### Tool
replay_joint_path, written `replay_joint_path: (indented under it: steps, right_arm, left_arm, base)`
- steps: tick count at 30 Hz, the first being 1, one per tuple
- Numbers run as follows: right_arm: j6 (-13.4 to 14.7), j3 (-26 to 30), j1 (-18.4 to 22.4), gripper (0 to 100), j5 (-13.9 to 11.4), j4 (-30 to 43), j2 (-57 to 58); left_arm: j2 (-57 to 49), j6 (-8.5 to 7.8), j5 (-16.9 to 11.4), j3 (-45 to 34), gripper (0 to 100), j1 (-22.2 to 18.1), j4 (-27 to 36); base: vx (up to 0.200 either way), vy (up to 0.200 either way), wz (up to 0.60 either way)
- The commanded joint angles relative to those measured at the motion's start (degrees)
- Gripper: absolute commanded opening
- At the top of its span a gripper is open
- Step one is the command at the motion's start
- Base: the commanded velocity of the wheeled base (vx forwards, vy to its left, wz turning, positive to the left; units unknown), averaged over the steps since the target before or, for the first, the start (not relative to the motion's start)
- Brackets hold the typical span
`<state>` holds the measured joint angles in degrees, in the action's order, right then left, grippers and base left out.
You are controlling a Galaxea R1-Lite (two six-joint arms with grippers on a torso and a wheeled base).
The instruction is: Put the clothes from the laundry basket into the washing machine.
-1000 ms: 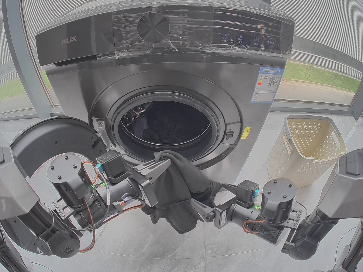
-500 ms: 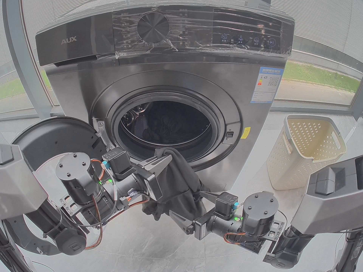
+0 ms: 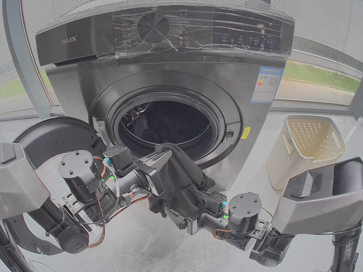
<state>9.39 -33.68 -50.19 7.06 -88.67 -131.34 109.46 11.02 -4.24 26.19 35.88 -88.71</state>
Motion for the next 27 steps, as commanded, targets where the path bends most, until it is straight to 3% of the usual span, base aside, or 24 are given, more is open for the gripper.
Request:
replay_joint_path:
  steps: [1,9,16,27]
  right_arm:
    - [-0.6,-3.0,2.6,100,0.1,0.0,-4.7]
    - [-1.0,-6.8,4.2,100,0.1,0.1,-6.1]
    - [-0.9,-6.7,2.3,100,0.1,0.0,-5.9]
    - [-0.8,-10.0,2.5,100,0.1,-0.2,-7.4]
  left_arm:
    - [-0.4,0.05,-0.2,-0.3,0,0.0,0.0]
    - [-0.5,0.23,-0.3,-0.4,0,0.1,-0.1]
    - [-0.4,0.23,-0.3,-0.3,0,0.0,-0.1]
    - [-0.7,0.41,-0.7,-1.2,0,1.0,-0.1]
  base:
    - [0.0,0.0,0.0]
    - [0.0,0.0,0.0]
    - [0.0,0.0,0.0]
    - [0.0,0.0,0.0]
